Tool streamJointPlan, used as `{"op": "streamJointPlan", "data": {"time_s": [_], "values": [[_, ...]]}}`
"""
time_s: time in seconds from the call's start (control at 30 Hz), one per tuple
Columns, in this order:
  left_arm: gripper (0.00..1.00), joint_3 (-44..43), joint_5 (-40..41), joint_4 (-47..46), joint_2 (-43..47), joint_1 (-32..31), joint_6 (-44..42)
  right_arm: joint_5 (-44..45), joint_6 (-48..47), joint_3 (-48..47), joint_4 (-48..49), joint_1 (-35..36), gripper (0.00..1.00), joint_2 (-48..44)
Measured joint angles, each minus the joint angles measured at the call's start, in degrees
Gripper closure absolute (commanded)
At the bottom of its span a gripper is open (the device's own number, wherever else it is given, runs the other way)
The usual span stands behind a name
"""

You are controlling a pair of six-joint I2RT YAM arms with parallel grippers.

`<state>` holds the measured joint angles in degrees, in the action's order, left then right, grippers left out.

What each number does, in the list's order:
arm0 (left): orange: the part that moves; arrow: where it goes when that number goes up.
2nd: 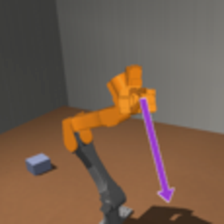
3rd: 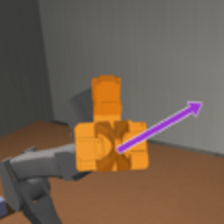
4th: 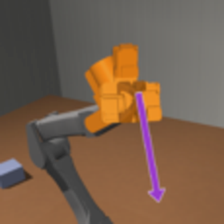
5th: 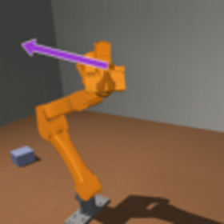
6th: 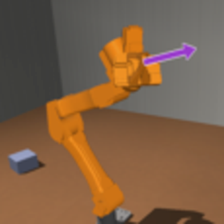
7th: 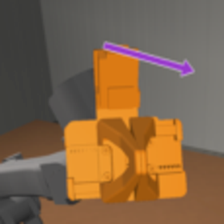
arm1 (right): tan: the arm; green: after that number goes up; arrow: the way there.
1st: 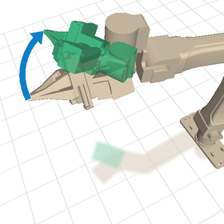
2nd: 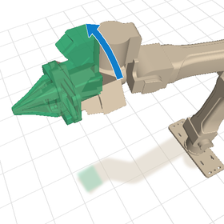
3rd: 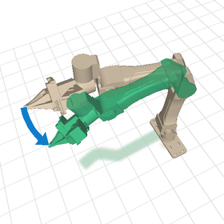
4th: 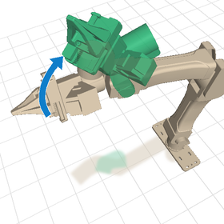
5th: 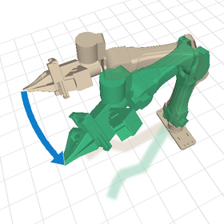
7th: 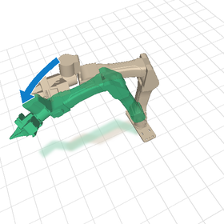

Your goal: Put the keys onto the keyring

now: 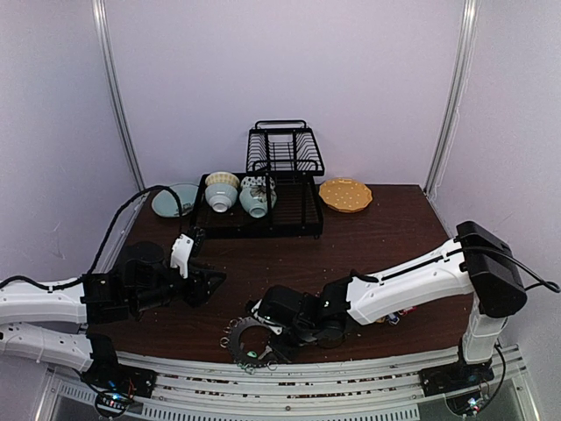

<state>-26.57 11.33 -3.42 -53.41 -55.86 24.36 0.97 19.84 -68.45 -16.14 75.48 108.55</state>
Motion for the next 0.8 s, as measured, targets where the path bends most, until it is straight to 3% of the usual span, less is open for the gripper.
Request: {"op": "streamJointPlan", "data": {"time_s": [0.27,0.5,0.8], "values": [[0.59,0.0,-0.04,0.0,0.0,0.0,-0.2,0.2,0.13,0.0,-0.07,-0.92,0.76,-0.39],[0.59,-0.02,-0.02,0.02,0.0,0.0,-0.52,-1.53,0.07,0.02,0.2,-1.01,0.82,-0.39],[0.59,-0.35,-0.02,0.02,0.02,0.0,-0.92,-2.93,-0.11,0.04,0.17,-1.01,0.81,-0.37]]}}
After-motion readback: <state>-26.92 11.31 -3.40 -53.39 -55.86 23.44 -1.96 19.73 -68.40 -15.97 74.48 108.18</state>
